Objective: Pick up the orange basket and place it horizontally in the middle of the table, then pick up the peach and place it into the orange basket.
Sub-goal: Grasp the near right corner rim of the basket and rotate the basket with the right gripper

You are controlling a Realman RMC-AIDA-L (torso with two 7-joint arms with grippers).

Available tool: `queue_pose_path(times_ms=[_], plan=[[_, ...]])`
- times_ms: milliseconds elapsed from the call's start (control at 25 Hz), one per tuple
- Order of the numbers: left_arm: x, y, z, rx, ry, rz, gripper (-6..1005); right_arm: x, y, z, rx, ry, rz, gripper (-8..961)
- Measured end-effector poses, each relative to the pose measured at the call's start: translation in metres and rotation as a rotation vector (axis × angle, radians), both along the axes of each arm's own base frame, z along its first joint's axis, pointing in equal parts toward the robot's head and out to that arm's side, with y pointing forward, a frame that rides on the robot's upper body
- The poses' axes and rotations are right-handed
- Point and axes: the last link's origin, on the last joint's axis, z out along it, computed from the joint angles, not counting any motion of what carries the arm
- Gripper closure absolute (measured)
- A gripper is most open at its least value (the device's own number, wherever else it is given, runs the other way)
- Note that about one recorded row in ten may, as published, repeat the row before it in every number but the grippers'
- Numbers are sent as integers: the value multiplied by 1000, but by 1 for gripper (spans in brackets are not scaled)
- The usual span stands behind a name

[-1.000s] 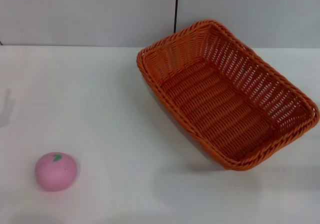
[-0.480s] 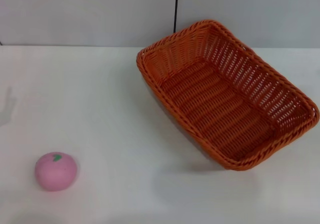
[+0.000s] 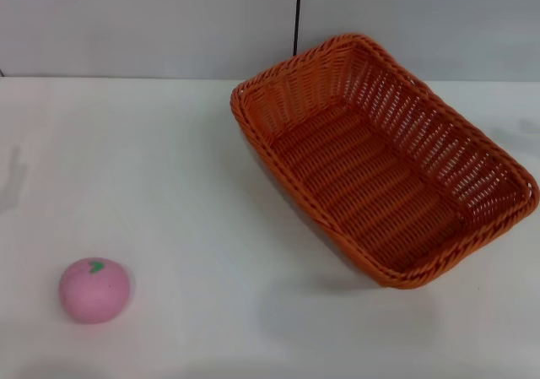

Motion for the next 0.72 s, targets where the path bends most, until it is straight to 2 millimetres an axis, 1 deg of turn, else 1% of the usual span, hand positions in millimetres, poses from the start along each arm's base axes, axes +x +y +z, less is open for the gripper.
queue_pose_path(times_ms=[80, 120, 240, 280, 320, 360, 440, 480, 520, 680, 720], plan=[[0, -2, 0, 2, -5, 1, 186, -7, 10, -9, -47, -23, -32, 142], [0, -2, 0, 2, -5, 1, 186, -7, 10, -9, -47, -23, -32, 142], [0, -2, 0, 3, -7, 0, 187, -9, 19, -18, -65, -45, -71, 142], [0, -3, -1, 2, -8, 0, 187, -9, 25, -26, -77, -60, -92, 142], [0, -3, -1, 2, -8, 0, 187, -9, 25, -26, -77, -60, -92, 142], [0, -3, -1, 2, -8, 0, 187, -9, 26, -30, -88, -61, -94, 142], [1, -3, -1, 1, -9, -1, 187, -10, 30, -40, -115, -67, -98, 142], [1, -3, -2, 0, -9, -1, 187, -10, 34, -51, -133, -89, -103, 142], [1, -3, -2, 0, -9, -1, 187, -10, 34, -51, -133, -89, -103, 143], [1, -2, -2, -2, -9, -4, 187, -9, 43, -76, -140, -138, -123, 143], [1, -2, -2, -3, -9, -5, 187, -9, 43, -76, -140, -138, -123, 143]])
